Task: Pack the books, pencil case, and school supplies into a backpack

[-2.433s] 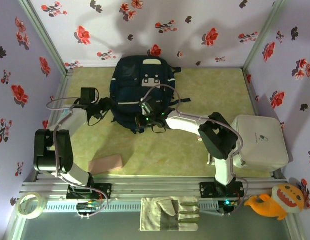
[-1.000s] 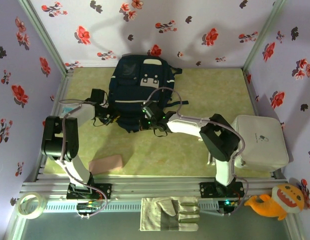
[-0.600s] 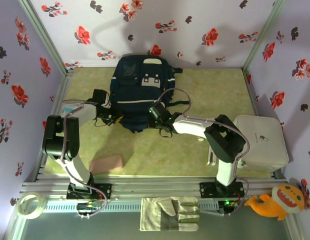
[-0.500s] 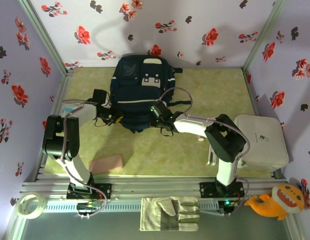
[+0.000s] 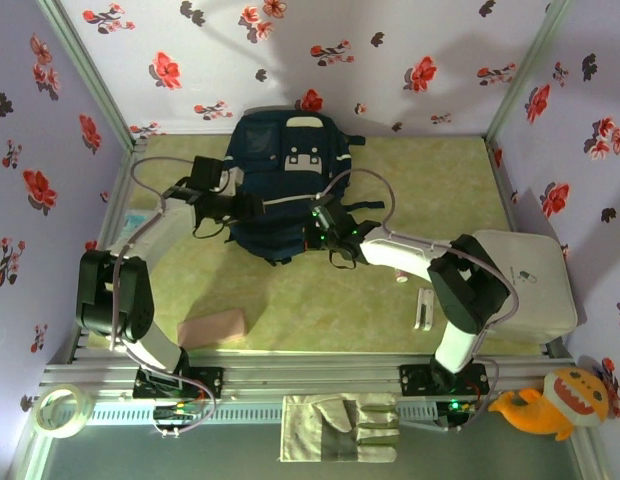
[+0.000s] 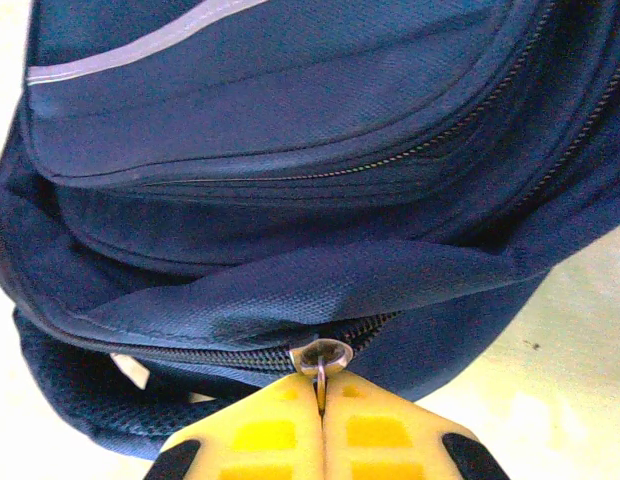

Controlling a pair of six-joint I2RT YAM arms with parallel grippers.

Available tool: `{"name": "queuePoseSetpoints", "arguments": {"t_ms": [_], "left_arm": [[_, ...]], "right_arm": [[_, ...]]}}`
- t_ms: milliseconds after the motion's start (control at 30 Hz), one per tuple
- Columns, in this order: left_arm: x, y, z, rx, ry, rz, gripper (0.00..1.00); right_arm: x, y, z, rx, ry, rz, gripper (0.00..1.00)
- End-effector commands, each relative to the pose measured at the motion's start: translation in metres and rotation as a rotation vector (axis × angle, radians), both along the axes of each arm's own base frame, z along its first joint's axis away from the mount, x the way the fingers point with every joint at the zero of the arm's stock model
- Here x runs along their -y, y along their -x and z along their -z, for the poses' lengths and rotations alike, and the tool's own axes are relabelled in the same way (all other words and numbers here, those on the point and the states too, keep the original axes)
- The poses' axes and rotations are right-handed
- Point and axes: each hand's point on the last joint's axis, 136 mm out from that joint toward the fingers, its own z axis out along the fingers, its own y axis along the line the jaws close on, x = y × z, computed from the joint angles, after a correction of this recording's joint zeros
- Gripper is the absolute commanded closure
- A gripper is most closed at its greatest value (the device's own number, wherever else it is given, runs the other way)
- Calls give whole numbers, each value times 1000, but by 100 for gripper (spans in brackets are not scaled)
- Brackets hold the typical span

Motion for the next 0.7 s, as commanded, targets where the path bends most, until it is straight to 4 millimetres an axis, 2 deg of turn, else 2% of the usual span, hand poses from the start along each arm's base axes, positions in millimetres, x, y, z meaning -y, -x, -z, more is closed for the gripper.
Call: {"name": "queuePoseSetpoints", "arguments": {"t_ms": [0, 133, 300, 667], "left_arm": [[19, 14, -5, 84, -87, 201, 49], [43, 24, 6, 131, -138, 364, 48], [62, 26, 23, 184, -178, 532, 48], [93, 18, 35, 174, -63, 645, 55]], "right_arm": [[-16, 0, -31, 62, -99, -74, 100], [-17, 1, -33, 60, -120, -76, 100], [-18, 2, -34, 59, -128, -82, 100], [-18, 0, -29, 43, -136, -74, 100]]}}
